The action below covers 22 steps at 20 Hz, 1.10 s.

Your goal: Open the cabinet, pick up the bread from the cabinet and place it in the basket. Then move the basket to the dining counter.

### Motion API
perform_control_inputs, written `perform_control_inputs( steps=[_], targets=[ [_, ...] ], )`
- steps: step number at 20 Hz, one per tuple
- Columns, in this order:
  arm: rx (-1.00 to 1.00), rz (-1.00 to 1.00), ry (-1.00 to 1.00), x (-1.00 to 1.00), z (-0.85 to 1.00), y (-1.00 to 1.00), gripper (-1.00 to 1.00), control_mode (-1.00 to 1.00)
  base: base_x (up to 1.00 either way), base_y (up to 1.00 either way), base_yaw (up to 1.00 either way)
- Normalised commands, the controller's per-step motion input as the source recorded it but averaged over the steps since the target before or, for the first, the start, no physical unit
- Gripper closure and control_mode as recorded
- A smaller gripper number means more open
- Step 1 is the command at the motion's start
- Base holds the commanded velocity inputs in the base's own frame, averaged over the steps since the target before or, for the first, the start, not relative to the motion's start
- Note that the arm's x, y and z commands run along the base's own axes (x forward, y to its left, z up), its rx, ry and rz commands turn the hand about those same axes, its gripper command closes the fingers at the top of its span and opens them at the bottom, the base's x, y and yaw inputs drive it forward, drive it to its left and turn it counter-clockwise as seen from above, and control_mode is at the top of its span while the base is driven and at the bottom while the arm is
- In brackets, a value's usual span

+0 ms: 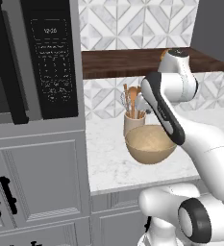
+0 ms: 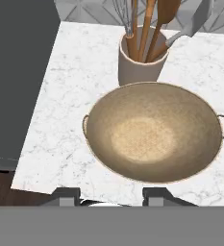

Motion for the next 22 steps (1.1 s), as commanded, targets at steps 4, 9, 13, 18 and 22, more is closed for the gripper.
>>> perform_control_inputs(
  steps=[4,9,13,18,22],
  targets=[
    [0.00,0.00,-0.08,-0.69,0.00,-0.08,-1.00,-1.00,0.00,0.00,0.00],
    [0.00,-0.06,-0.21,-0.98,0.07,-0.34,-1.00,-1.00,0.00,0.00,0.00],
    [0.00,-0.06,-0.25,-0.49,0.51,-0.42,-1.00,-1.00,0.00,0.00,0.00],
    [0.00,-0.02,-0.23,-0.04,0.87,-0.54,-1.00,-1.00,0.00,0.00,0.00],
    [0.00,0.00,-0.06,0.00,0.92,-0.48,-1.00,-1.00,0.00,0.00,0.00]
  ],
)
